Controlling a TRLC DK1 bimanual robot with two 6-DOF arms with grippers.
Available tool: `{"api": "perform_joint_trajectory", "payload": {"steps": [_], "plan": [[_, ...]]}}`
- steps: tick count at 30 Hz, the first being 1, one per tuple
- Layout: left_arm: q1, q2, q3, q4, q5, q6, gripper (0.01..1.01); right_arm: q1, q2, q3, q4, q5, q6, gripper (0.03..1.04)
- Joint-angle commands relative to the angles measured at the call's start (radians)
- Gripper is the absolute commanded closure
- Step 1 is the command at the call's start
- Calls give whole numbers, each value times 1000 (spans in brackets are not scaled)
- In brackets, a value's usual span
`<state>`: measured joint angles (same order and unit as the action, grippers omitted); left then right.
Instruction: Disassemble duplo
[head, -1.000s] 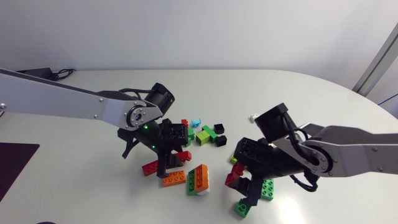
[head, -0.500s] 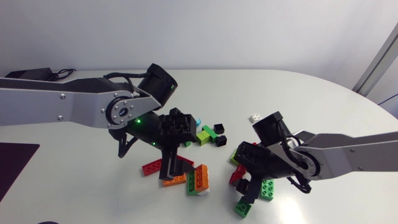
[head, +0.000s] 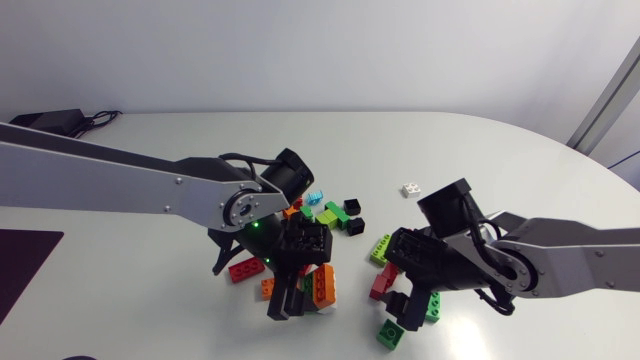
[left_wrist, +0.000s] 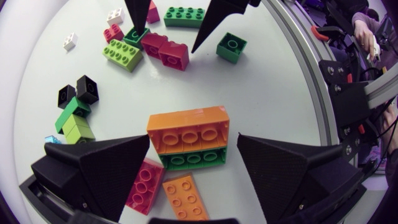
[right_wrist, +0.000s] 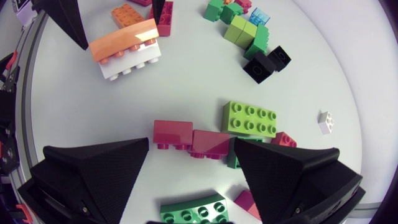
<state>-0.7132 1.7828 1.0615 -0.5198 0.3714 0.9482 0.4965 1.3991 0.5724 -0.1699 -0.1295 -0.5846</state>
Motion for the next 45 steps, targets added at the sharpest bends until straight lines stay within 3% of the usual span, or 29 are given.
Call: {"api": "perform_joint_trajectory", "payload": {"steps": [1, 7, 10, 12, 14, 22, 27, 32, 39, 42, 45], "plan": [[-12, 33, 29, -11, 17, -2, 49, 1, -17, -23, -23, 7, -8, 66], [-11, 79, 83, -9, 20, -34, 61, 1, -28, -28, -23, 7, -9, 66], [-12, 92, 94, -9, 20, -40, 143, -1, -35, -32, -25, 5, -11, 66], [-14, 98, 97, -9, 20, -42, 249, -1, -45, -36, -26, 2, -11, 66], [-14, 102, 98, -9, 20, -48, 423, -1, -52, -39, -29, 2, -12, 66], [4, 20, 106, -39, 35, -52, 759, 2, -94, -13, -89, -24, 2, 66], [11, -134, 61, -37, 110, -43, 769, -27, -126, 53, -201, -157, 45, 66], [11, -258, -14, 69, 156, -78, 767, -162, -126, 155, -335, -407, 80, 66], [-11, -335, -207, 392, 156, -192, 770, -369, 40, 334, -583, -806, 55, 66], [-49, -359, -301, 573, 109, -252, 772, -391, 101, 373, -681, -909, 22, 67], [-83, -382, -351, 673, 50, -279, 779, -380, 121, 386, -741, -961, 12, 67]]}}
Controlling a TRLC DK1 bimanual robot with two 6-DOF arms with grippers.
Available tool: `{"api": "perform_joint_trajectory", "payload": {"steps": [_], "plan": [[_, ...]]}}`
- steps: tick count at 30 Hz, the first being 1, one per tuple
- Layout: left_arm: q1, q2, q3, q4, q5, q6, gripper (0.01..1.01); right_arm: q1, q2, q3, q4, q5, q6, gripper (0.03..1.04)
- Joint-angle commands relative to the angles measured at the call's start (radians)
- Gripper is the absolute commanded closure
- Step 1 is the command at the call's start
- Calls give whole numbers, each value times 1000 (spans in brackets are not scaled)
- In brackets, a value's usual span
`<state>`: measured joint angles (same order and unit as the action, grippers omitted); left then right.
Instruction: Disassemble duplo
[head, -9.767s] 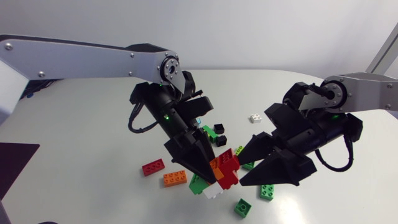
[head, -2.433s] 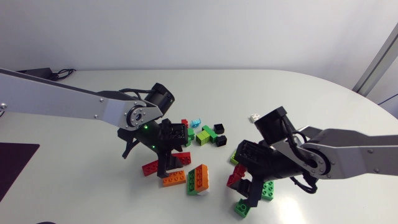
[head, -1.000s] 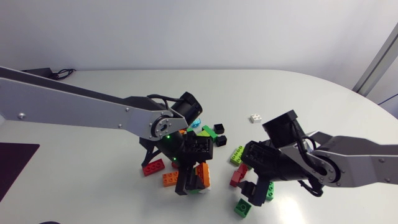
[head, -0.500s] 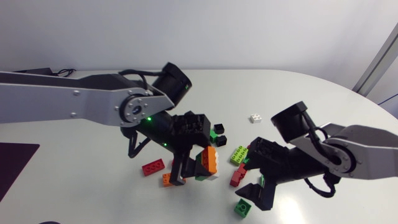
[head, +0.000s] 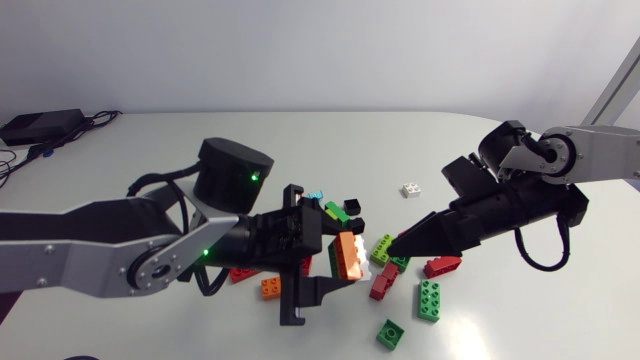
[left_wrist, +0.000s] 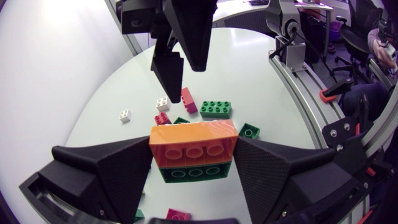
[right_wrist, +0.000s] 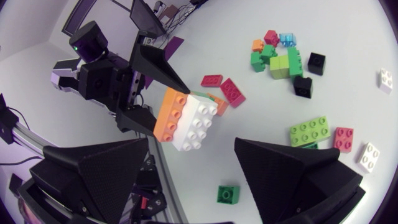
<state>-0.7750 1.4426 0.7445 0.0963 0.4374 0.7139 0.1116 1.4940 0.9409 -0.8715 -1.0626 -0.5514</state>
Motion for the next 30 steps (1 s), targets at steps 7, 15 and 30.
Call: {"api": "perform_joint_trajectory", "payload": {"steps": [7, 15, 30], "plan": [[-69, -77, -71, 237, -106, -119, 787, 13, 58, 36, -61, -68, 4, 70], [-107, -83, -46, 264, -118, -159, 790, -56, 103, 116, -136, -117, -50, 134], [-101, -68, -43, 402, -177, -136, 797, -81, 115, 199, -221, -148, -48, 264]]}}
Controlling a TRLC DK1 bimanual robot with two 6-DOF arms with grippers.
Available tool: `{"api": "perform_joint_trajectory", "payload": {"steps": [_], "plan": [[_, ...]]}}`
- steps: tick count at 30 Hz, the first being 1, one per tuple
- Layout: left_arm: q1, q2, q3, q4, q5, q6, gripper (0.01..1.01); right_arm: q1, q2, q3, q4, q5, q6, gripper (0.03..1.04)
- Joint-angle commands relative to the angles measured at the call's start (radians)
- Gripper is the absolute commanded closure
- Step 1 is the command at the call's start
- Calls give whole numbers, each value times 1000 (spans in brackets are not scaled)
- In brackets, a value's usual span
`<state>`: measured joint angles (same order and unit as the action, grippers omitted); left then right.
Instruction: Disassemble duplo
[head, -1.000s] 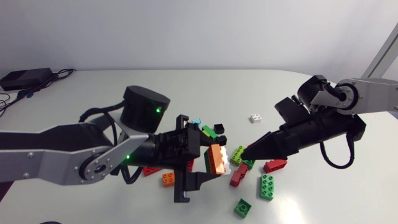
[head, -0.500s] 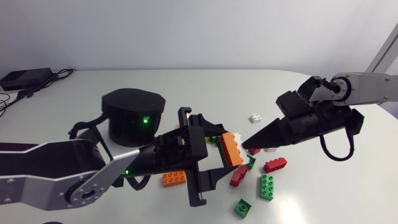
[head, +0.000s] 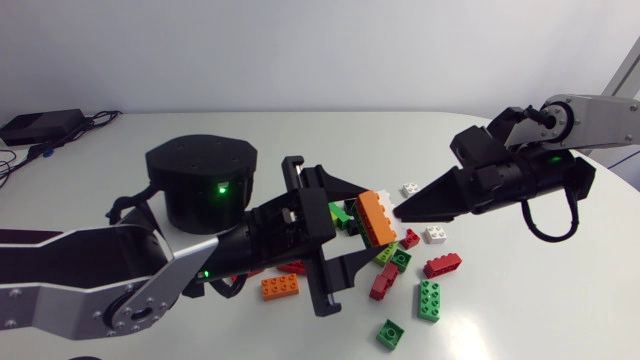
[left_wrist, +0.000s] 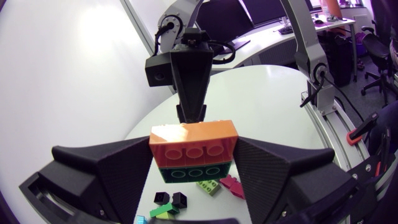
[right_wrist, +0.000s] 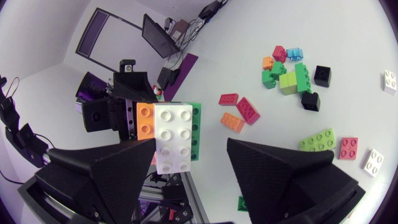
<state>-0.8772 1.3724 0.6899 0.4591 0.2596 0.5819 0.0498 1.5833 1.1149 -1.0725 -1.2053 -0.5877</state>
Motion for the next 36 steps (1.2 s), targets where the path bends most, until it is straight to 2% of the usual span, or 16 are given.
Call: {"api": "perform_joint_trajectory", "payload": {"steps": [1, 6, 15, 23, 35, 36], "plan": [[3, 7, 11, 47, 1, -5, 797, -22, 27, 29, -27, -7, -14, 264], [4, 22, 14, 72, 1, -5, 797, -34, 26, 54, -104, -28, -61, 264], [20, 73, 13, 142, 1, -2, 797, -30, 18, 60, -136, -34, -77, 264], [17, 90, 26, 159, 1, -5, 797, -24, 12, 56, -139, -34, -81, 479], [-20, 126, 80, 181, -34, 3, 798, -7, 6, 49, -165, -37, -113, 487], [-25, 132, 88, 181, -39, 3, 798, -8, 6, 51, -164, -39, -115, 546]]}}
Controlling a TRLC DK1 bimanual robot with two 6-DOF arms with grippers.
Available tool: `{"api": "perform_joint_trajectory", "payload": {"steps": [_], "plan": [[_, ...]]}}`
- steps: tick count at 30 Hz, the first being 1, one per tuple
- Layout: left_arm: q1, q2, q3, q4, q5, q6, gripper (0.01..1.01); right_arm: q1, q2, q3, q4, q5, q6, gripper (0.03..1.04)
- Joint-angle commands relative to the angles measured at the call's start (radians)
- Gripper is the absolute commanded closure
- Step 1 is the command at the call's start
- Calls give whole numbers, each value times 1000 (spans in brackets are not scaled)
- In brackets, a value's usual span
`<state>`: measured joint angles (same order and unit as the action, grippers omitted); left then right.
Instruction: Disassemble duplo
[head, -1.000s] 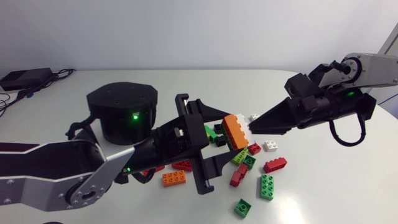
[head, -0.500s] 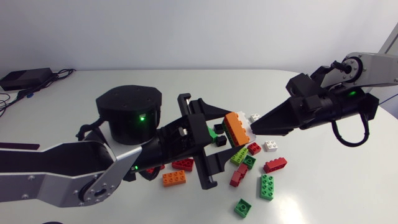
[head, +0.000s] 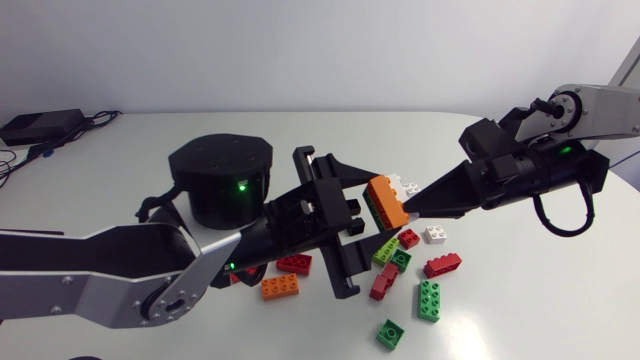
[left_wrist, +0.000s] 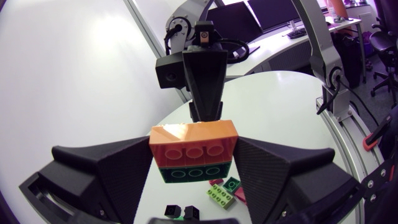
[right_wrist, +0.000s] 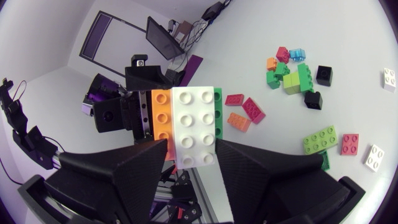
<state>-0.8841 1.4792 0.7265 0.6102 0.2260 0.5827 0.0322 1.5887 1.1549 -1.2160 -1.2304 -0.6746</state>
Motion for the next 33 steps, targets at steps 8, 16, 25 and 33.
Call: {"api": "perform_joint_trajectory", "payload": {"steps": [8, 16, 25, 33], "plan": [[-23, 26, 42, 43, -17, 11, 798, 5, -12, 9, -28, -18, -40, 643], [-21, -23, 25, 46, -22, 8, 800, -15, -35, 2, -24, -18, -63, 682], [-21, -111, 1, -9, -25, -1, 798, -43, -15, -29, 7, 14, -120, 690], [-15, -183, -32, -58, -24, 6, 798, -94, 13, -20, -4, 42, -168, 690]]}}
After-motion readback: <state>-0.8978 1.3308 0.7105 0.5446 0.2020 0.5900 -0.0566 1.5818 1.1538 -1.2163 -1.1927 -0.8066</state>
